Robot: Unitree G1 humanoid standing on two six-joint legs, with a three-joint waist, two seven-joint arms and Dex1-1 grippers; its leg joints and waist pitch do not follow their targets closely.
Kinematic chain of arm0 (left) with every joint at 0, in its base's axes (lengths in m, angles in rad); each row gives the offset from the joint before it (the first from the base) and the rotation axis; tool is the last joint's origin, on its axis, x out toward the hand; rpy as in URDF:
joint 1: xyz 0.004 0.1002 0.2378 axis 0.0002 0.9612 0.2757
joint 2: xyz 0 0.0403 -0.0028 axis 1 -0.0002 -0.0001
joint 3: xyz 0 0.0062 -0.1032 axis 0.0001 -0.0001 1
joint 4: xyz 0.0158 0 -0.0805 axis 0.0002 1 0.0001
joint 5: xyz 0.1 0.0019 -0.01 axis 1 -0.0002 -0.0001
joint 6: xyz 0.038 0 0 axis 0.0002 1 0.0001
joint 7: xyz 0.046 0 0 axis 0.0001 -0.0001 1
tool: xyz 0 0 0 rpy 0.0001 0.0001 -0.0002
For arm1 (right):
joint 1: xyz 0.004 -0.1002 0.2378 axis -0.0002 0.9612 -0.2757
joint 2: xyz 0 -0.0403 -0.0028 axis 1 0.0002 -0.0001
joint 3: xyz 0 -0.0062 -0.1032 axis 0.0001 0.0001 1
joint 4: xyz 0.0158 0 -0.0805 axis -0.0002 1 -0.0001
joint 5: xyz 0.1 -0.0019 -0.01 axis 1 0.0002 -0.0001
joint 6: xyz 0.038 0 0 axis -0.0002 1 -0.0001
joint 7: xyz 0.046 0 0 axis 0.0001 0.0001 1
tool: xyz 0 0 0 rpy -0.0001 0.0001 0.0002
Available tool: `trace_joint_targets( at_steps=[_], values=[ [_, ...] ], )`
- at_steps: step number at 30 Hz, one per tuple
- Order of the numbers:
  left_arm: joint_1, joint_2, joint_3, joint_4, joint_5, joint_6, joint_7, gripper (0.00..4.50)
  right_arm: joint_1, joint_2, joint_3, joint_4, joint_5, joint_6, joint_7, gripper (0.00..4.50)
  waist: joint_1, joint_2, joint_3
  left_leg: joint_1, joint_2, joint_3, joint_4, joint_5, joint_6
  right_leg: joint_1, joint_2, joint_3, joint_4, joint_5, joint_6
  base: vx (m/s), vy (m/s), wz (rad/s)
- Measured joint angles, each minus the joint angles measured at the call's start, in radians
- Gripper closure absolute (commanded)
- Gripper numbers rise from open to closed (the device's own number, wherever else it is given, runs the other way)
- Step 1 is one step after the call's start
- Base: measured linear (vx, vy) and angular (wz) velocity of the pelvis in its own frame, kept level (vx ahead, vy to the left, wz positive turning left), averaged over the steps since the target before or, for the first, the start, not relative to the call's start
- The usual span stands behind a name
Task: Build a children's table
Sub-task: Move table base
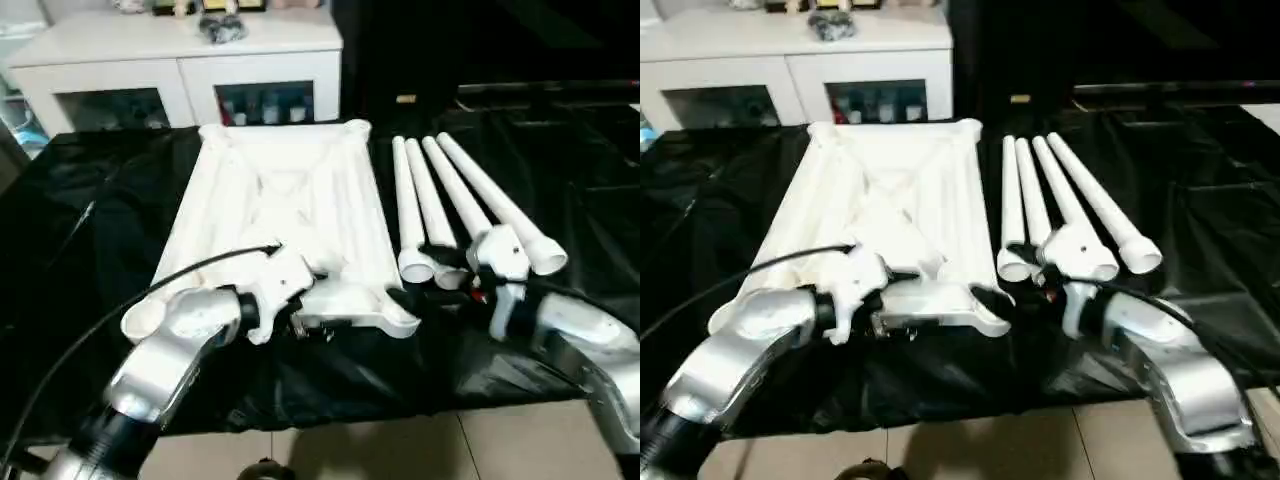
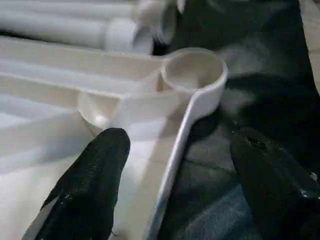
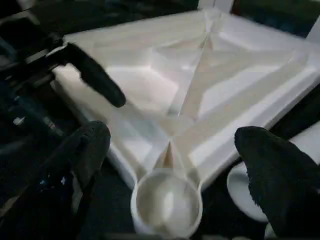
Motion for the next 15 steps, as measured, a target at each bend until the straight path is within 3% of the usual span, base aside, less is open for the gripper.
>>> trace_joint_targets(
  at_steps=[8,15],
  values=[
    [-0.056,-0.009,-0.014,0.102,0.011,0.014,-0.032,1.58,0.047,-0.051,0.024,-0.061,0.015,0.043,0.057,0.00,-0.001,0.012,-0.005,0.000,0.004,0.000,-0.002,0.000,0.003,-0.003,0.002,-0.003,-0.001,0.000,-0.008,0.019,-0.006,-0.01],
    [-0.075,0.010,-0.032,0.124,0.015,0.014,-0.087,2.01,0.066,-0.052,0.042,-0.079,0.020,0.045,0.057,0.00,0.000,0.016,-0.005,0.000,0.004,0.001,-0.002,-0.001,0.004,-0.002,0.002,-0.003,-0.003,-0.002,-0.009,0.000,0.000,0.00]
  ],
)
